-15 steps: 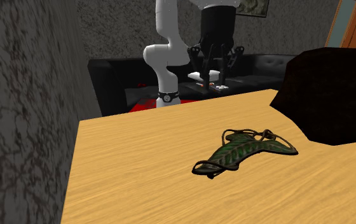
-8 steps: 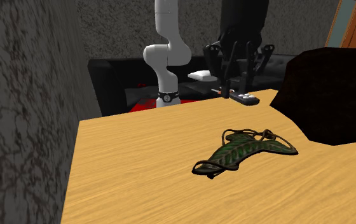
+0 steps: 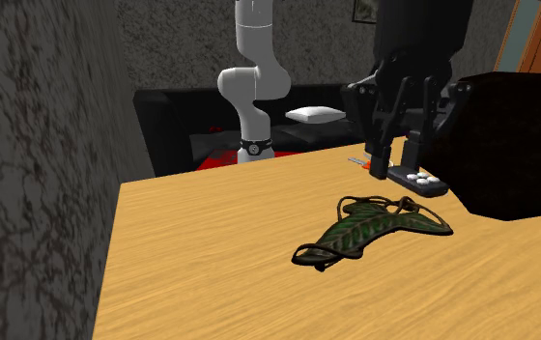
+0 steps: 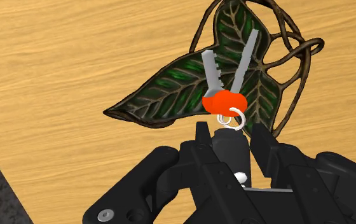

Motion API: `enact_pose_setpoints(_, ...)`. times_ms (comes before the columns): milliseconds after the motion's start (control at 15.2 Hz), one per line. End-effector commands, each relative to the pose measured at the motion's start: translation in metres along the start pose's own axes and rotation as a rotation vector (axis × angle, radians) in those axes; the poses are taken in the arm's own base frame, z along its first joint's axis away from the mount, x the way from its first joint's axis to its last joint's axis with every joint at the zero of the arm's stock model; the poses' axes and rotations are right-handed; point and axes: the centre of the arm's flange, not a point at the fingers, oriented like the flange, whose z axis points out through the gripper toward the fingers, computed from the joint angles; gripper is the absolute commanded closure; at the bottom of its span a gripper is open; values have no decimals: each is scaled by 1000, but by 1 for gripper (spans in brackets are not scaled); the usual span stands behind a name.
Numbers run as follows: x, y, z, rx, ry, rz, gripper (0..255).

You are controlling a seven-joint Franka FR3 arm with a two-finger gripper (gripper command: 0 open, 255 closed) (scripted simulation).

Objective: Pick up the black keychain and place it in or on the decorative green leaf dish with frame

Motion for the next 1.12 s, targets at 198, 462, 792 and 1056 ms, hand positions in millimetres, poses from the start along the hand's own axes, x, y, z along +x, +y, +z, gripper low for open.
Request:
enact_pose_setpoints(198,0,0,26,0,1,0,255)
enact_pose_setpoints(462,-1,1,47,0,1,0,255)
enact_pose_setpoints(792,-2,1,60,0,1,0,255)
enact_pose_setpoints(1056,-2,1,60,0,1,0,255)
